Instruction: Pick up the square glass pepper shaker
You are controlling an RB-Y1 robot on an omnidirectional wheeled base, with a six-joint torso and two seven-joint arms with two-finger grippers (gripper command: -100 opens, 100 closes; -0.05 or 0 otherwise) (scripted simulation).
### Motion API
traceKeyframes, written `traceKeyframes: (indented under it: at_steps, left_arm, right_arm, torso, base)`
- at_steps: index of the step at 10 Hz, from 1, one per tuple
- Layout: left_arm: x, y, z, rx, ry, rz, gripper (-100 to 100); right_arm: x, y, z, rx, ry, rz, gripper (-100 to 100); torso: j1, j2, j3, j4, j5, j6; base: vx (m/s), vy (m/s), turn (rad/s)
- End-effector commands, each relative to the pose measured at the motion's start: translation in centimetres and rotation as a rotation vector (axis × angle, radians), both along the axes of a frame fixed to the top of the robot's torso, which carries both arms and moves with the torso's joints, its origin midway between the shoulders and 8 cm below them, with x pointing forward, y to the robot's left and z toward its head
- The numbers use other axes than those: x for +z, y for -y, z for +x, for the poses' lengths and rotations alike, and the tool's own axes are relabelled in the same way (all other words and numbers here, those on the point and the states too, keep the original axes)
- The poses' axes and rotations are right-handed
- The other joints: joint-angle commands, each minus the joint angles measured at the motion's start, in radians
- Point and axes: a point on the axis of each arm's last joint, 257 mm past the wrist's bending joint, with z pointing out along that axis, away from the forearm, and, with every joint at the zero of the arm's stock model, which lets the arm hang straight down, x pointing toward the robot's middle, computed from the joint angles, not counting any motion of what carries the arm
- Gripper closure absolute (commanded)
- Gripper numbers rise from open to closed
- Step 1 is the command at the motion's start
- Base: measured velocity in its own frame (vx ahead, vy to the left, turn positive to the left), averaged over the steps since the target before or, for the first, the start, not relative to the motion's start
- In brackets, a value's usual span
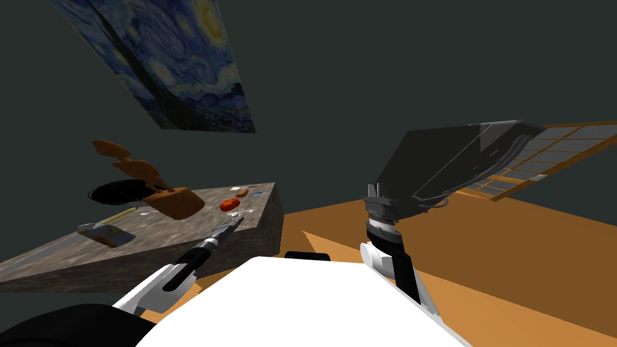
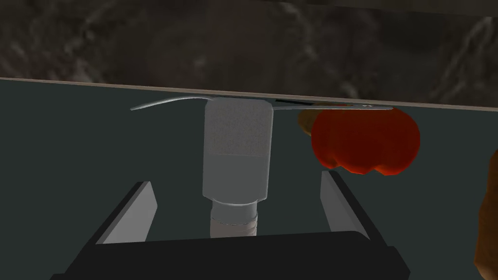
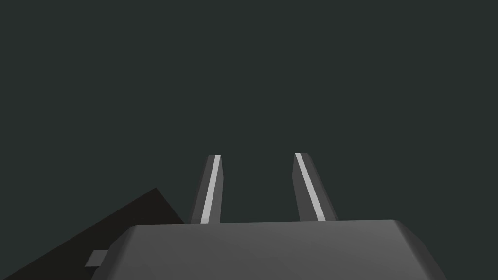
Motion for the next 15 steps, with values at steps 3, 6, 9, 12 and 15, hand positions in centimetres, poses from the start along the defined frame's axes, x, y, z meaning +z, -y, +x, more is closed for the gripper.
traceKeyframes:
  at_steps: [3, 6, 9, 12, 15]
  left_arm:
    - [0.0, 0.0, 0.0, 0.0, 0.0, 0.0, 100]
    - [0.0, 0.0, 0.0, 0.0, 0.0, 0.0, 100]
    - [0.3, -0.4, -0.8, -0.005, -0.018, 0.012, -100]
    - [0.9, -1.2, -2.6, -0.019, -0.064, 0.034, -100]
    - [1.2, -1.6, -4.1, -0.03, -0.109, 0.047, -100]
  right_arm:
    - [0.0, 0.0, 0.0, 0.0, 0.0, 0.0, 0]
    - [0.0, 0.0, 0.0, 0.0, 0.0, 0.0, 0]
    - [0.0, 0.0, 0.0, 0.0, 0.0, 0.0, 0]
    - [0.0, 0.0, 0.0, 0.0, 0.0, 0.0, 0]
    - [0.0, 0.0, 0.0, 0.0, 0.0, 0.0, 0]
  torso:
    - [0.003, 0.001, 0.001, 0.0, 0.001, 0.0]
    - [0.004, 0.0, 0.0, 0.0, 0.002, 0.001]
    - [0.004, 0.0, 0.0, 0.0, 0.002, 0.001]
    - [0.004, -0.004, -0.002, -0.001, 0.002, 0.001]
    - [0.004, -0.005, -0.003, -0.001, 0.002, 0.001]
  base:
    - [0.001, -0.003, 0.0]
    - [0.0, 0.0, 0.0]
    - [0.009, 0.0, 0.002]
    - [0.072, -0.004, 0.01]
    - [0.076, -0.009, 0.004]
